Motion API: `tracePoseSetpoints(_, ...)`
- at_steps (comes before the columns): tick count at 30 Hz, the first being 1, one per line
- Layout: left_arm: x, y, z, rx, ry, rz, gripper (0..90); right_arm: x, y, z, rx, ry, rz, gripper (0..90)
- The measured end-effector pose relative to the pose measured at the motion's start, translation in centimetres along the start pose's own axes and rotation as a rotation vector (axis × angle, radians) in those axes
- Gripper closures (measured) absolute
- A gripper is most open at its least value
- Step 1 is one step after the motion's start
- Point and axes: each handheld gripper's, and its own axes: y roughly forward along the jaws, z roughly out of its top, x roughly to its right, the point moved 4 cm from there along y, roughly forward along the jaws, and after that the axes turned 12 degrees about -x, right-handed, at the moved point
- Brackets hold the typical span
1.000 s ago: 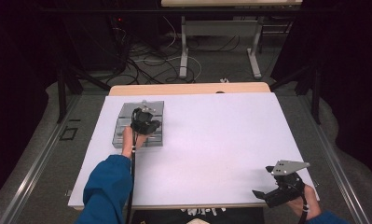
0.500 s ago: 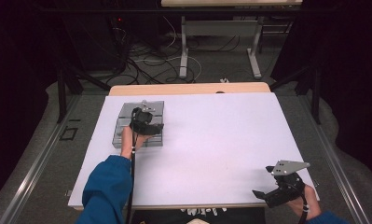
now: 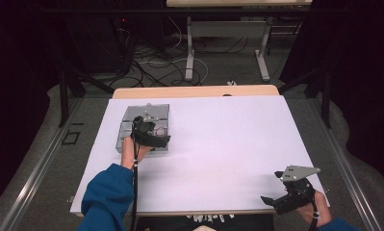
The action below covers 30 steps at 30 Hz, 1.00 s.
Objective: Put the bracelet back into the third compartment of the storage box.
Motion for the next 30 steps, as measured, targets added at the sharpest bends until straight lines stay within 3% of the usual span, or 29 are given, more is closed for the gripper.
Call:
tracePoseSetpoints(8,1.6,-1.6,-1.6,0.013,0.024,-0.006,0.3,0.0,0.0,0.0,0.000,0.002,0.003,0.4)
tracePoseSetpoints(25,5.2,-4.6,-5.0,0.020,0.082,-0.058,0.1,0.0,0.1,0.0,0.008,-0.003,-0.007,0.3)
tracePoseSetpoints(30,6.1,-5.2,-6.4,-0.002,0.092,-0.077,0.1,0.0,0.1,0.1,0.008,-0.008,-0.009,0.3)
